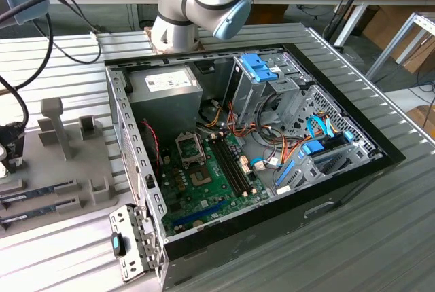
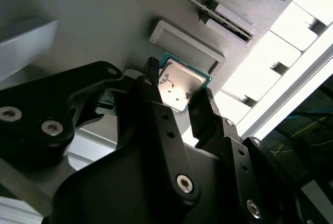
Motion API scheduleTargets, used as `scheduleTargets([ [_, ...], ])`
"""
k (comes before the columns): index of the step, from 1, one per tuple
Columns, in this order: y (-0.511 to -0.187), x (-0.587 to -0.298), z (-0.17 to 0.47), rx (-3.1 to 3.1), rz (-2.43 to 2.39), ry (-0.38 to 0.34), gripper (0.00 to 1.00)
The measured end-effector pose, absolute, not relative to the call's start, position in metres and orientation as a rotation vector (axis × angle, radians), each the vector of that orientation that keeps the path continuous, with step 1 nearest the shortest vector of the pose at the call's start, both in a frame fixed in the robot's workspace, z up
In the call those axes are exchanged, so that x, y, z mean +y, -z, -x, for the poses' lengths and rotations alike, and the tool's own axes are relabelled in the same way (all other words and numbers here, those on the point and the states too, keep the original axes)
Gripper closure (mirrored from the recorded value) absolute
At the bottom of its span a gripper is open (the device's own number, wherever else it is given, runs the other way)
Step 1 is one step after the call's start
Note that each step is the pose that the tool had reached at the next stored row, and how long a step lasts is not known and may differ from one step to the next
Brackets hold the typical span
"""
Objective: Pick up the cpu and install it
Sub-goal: 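Pick up the cpu and move it towards the insertion slot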
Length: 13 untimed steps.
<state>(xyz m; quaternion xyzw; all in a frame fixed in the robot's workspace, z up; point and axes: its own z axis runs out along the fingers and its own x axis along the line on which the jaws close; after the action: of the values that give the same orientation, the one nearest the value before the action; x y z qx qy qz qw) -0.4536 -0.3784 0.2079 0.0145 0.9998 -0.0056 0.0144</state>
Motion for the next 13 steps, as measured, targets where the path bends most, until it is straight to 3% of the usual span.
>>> scheduleTargets([
  [13,-0.2134,-0.3784,0.4536,3.112,-0.045,0.017,0.53],
])
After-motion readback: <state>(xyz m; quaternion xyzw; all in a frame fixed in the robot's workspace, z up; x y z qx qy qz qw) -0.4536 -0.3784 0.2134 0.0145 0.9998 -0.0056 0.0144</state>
